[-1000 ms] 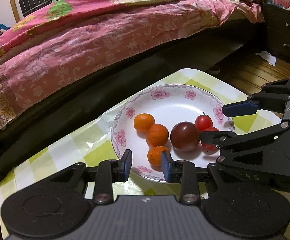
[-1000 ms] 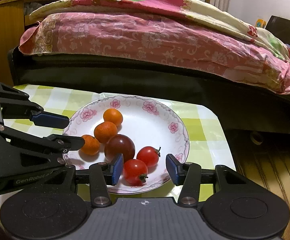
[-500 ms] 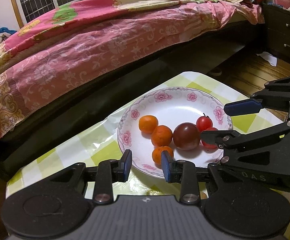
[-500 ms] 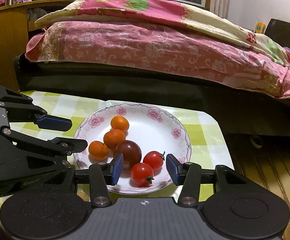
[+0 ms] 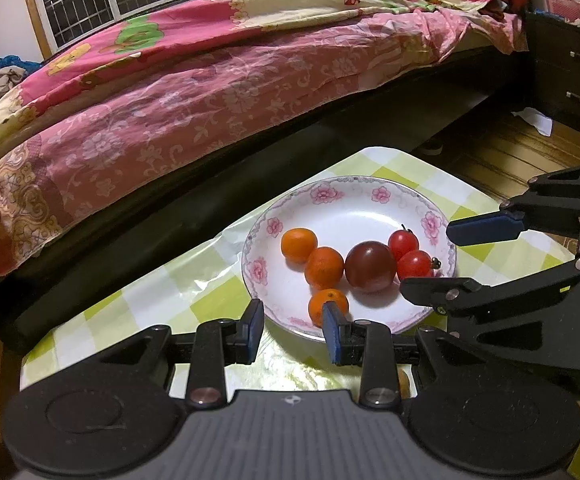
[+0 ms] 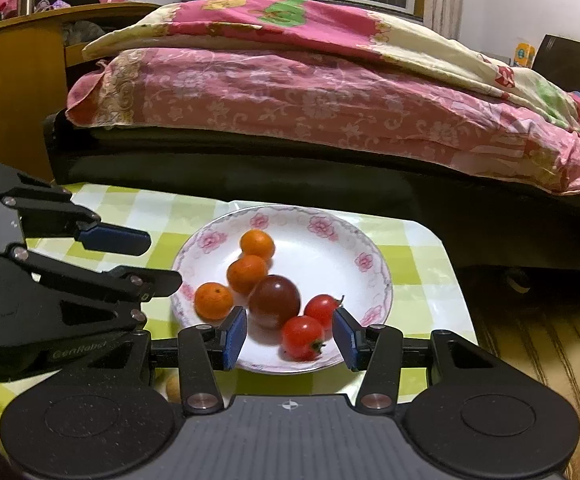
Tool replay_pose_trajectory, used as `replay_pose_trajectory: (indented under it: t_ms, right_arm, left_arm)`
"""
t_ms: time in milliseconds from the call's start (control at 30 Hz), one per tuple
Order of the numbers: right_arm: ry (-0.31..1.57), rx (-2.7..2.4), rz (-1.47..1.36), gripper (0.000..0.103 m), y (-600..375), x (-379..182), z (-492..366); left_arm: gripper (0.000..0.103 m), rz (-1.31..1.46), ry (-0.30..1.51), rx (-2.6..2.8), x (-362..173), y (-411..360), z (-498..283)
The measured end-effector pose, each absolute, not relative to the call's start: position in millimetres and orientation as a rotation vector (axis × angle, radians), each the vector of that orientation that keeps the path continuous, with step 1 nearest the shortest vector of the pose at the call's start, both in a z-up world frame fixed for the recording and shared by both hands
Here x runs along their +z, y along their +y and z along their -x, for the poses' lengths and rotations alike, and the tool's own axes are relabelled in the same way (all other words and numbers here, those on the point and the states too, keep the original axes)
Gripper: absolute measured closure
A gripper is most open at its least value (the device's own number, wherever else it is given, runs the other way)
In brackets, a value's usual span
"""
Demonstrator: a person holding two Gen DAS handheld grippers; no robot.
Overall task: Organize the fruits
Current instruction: 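Open the right gripper to release the tomato while the left gripper releases the mandarin into the bowl, then move both open grippers down to the two tan round fruits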
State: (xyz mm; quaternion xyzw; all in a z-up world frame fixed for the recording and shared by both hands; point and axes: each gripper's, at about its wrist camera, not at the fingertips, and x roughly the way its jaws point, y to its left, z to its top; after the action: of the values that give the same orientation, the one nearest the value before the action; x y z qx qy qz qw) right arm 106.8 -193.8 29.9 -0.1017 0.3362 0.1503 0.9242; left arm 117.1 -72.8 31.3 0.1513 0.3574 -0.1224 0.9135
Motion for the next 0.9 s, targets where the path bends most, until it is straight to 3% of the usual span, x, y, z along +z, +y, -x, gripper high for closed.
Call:
replay_pose_trajectory:
  t_ms: [900]
  right_arm:
    - [0.813, 0.451, 0.228, 0.058, -163.4, -4.4, -89.6]
  left_arm:
    - [0.062, -0.254, 0.907, -0.319, -5.6, -28.7, -83.7]
